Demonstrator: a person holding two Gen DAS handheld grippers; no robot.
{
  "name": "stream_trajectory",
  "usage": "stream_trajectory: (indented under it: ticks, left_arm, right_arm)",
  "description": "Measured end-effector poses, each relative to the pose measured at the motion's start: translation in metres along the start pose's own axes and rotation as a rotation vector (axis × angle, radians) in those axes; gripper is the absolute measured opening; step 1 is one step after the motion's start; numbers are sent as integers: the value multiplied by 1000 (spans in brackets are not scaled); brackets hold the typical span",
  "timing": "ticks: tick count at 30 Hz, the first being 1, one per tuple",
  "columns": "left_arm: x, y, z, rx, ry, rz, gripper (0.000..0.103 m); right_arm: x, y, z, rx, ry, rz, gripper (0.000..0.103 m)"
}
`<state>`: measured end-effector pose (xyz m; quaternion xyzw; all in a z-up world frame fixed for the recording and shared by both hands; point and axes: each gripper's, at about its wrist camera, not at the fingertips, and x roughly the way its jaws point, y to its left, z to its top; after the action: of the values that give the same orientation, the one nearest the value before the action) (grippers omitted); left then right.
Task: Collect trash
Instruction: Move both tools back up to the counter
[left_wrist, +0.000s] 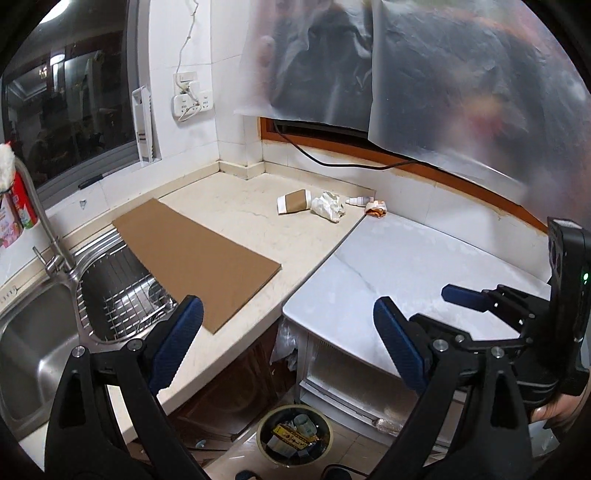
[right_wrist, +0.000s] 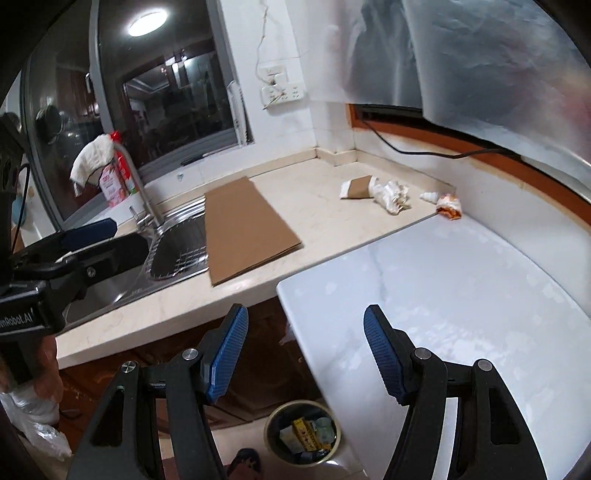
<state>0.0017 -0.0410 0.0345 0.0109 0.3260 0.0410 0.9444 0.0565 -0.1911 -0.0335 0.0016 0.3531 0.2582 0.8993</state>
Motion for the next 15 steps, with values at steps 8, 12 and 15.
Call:
stream_trajectory:
  ticks: [8,12,15]
  left_arm:
    - [42,6,37,12,-13,-43,92]
    - [79,15,59,44,-1,-76,92]
    - [108,19,76,70,14,-110,92]
  right_arm:
    - [23,-29,38,44,-28,-65,69]
    - [41,-40,60,68,-56,-116,71]
    - [62,-52,79,102,-63,-173,71]
